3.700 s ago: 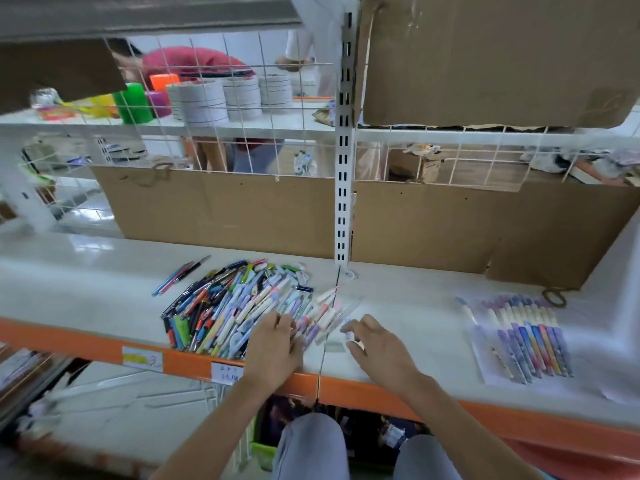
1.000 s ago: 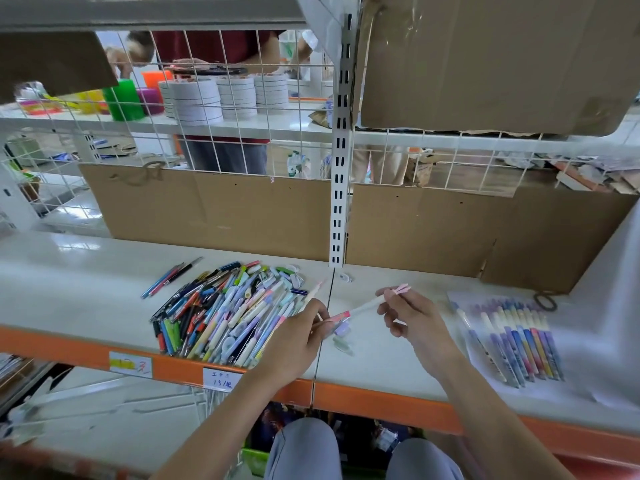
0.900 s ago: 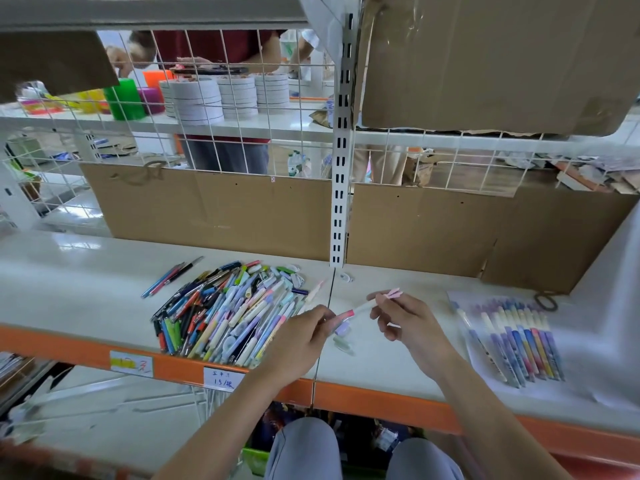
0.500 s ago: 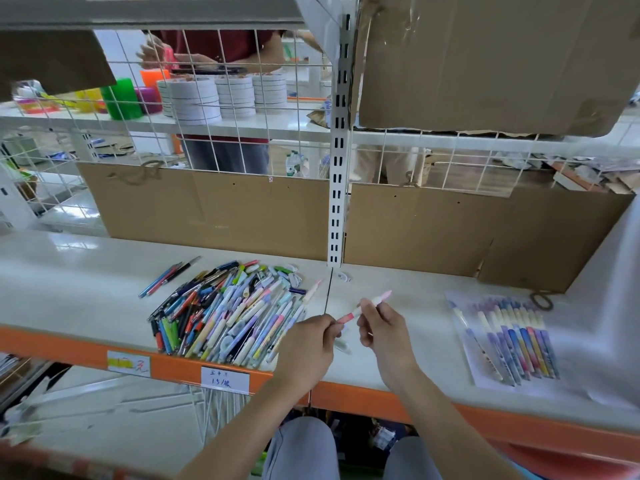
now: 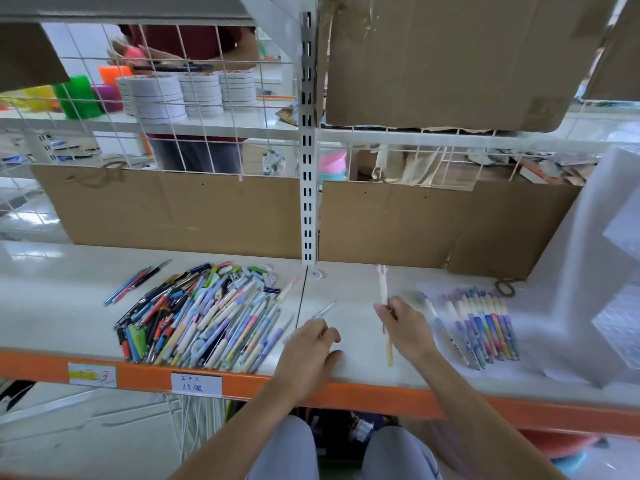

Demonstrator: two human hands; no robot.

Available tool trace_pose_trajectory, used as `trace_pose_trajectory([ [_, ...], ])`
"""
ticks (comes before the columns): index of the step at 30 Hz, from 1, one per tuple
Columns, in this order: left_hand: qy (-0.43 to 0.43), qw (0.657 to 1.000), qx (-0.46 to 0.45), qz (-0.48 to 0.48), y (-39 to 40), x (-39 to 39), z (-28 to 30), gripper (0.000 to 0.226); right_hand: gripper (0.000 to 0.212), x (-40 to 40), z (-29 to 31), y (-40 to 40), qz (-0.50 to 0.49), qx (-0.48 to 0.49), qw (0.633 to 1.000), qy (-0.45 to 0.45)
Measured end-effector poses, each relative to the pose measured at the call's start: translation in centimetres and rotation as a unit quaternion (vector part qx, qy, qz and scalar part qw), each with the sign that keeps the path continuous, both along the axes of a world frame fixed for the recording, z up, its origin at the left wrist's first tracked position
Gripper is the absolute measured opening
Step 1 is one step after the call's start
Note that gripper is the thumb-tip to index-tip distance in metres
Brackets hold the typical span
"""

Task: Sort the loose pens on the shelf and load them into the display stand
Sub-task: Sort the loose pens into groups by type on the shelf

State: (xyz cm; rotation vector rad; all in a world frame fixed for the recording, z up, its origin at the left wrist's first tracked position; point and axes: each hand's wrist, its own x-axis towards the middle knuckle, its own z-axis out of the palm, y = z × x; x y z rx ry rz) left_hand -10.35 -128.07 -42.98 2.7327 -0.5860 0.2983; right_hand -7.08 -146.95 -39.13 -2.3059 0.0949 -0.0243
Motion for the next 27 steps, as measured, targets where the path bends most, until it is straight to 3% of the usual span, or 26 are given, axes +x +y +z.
trace_pose_trajectory([
  [5,0.005,1.0,-0.025,0.001,-1.2,0.8,-0.5,0.03,0.033,0.2,-2.0,-5.7,-0.055,-0.222,0.974,0.007],
  [11,-0.03,0.998,-0.049,0.006,-1.0,1.2,-1.4,0.036,0.032,0.2,-2.5,-8.4,-0.072,-0.33,0.941,0.007],
  [14,-0.032,0.998,-0.06,0.004,-1.0,1.1,-1.4,0.046,0.022,0.2,-2.7,-8.8,-0.062,-0.347,0.936,0.008],
  [19,-0.045,0.997,-0.055,0.007,-0.9,0.9,-1.2,0.022,0.022,0.4,-2.1,-9.0,-0.068,-0.402,0.913,0.03],
  [27,-0.066,0.996,-0.058,0.024,0.7,-0.1,-1.0,0.024,0.022,-0.3,-1.1,-4.4,0.048,-0.301,0.951,-0.046],
])
